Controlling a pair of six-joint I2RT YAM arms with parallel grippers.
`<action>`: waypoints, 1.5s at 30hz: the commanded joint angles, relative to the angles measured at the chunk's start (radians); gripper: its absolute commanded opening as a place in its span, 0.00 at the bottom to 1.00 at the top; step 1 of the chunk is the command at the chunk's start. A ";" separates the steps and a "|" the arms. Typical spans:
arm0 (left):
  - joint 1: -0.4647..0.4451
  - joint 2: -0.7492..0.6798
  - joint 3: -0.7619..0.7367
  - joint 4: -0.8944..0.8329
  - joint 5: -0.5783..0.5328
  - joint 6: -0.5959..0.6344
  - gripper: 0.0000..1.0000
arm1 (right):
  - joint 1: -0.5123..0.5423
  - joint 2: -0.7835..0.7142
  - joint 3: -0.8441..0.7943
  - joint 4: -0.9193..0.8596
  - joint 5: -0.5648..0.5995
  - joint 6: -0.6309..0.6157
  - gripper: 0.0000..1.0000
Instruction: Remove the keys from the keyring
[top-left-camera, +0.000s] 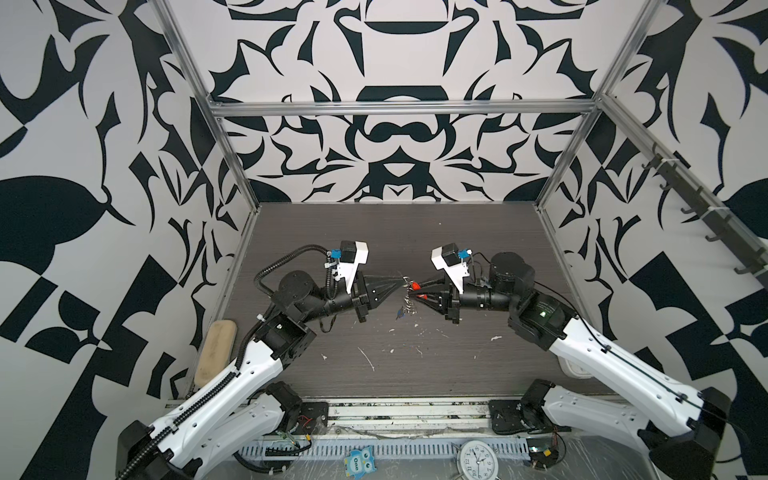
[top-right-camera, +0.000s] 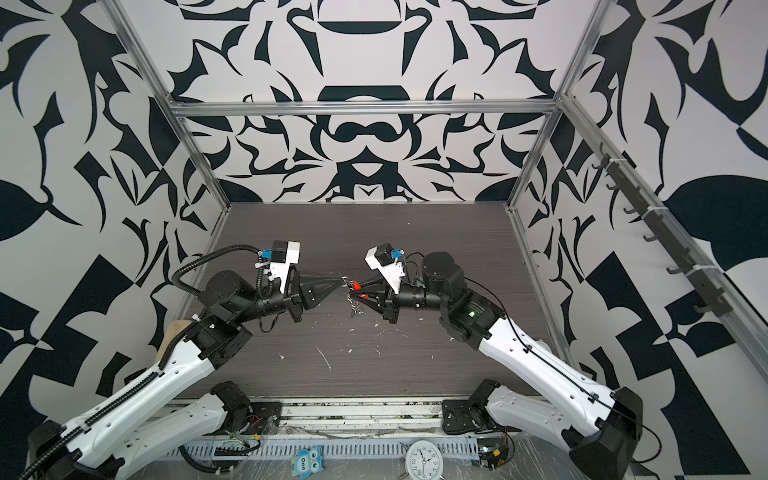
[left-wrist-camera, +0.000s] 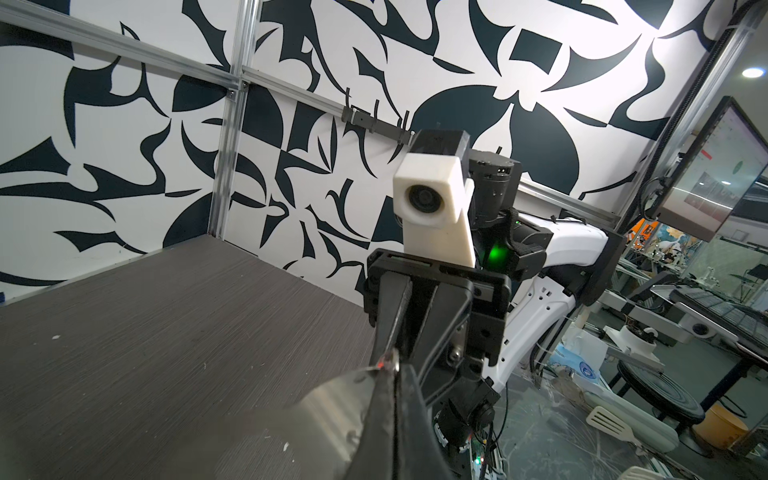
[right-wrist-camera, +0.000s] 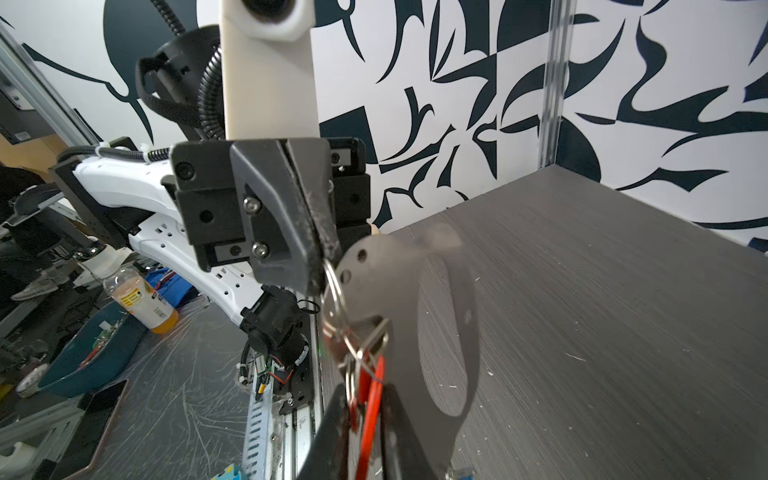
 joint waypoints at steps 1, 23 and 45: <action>-0.002 -0.022 0.003 0.026 0.002 -0.004 0.00 | 0.002 -0.022 0.028 0.012 0.036 -0.012 0.14; -0.002 -0.057 0.048 -0.111 0.153 0.120 0.00 | 0.002 -0.104 0.061 -0.074 0.056 -0.033 0.46; -0.002 -0.036 0.049 -0.051 0.160 0.074 0.00 | 0.076 -0.032 0.120 -0.145 -0.034 -0.104 0.26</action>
